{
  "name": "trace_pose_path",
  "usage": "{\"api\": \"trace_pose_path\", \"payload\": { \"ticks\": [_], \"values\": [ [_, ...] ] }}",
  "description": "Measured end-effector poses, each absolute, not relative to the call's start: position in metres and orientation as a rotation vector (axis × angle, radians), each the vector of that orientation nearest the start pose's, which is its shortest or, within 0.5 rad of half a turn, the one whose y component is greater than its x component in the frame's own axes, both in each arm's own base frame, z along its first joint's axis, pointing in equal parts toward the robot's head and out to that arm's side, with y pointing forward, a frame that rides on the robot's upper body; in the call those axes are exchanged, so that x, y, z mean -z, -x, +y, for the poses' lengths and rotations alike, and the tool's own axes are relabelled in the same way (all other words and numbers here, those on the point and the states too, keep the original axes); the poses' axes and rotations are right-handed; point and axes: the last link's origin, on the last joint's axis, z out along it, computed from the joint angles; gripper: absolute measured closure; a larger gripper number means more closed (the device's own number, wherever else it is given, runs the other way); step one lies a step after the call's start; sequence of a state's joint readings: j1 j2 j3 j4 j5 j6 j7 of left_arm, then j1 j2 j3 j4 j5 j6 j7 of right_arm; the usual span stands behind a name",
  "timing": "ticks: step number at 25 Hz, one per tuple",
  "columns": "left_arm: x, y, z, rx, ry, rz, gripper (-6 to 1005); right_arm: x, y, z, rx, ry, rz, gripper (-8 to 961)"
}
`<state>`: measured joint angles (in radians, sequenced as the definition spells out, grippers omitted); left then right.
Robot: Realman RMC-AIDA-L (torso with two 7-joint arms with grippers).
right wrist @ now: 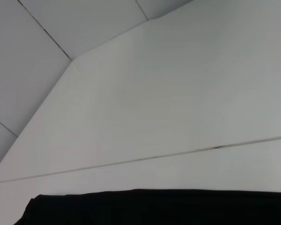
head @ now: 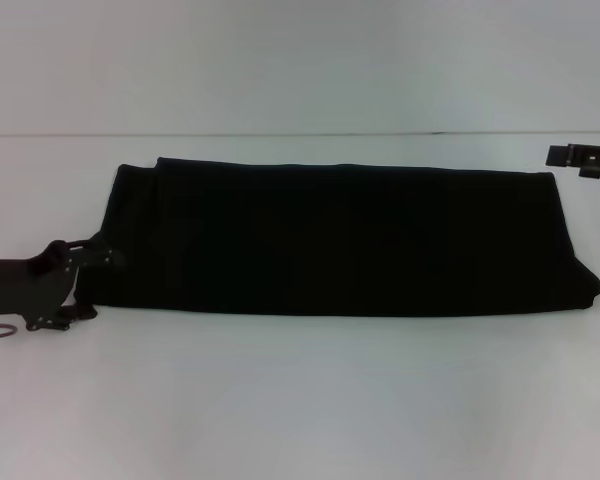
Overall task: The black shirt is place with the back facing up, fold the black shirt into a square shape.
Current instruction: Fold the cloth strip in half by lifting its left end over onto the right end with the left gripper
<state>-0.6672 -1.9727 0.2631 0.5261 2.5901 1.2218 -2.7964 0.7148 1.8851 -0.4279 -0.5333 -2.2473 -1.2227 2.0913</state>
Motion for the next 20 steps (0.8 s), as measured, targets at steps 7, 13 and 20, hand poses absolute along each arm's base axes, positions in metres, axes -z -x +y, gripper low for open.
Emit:
{"api": "trace_pose_path", "payload": {
  "ticks": [7,13,20],
  "values": [
    [-0.042,0.347,0.372,-0.724,-1.821,2.943,89,-0.09,-0.298,0.419,-0.602,2.084,1.435,163],
    [-0.044,0.345,0.378,-0.713,-1.87,2.946,90,-0.09,-0.298,0.419,-0.602,2.083,1.435,162],
    [-0.044,0.338,0.386,-0.709,-1.92,2.924,90,-0.091,-0.299,0.419,-0.602,2.083,1.434,162]
  ]
}}
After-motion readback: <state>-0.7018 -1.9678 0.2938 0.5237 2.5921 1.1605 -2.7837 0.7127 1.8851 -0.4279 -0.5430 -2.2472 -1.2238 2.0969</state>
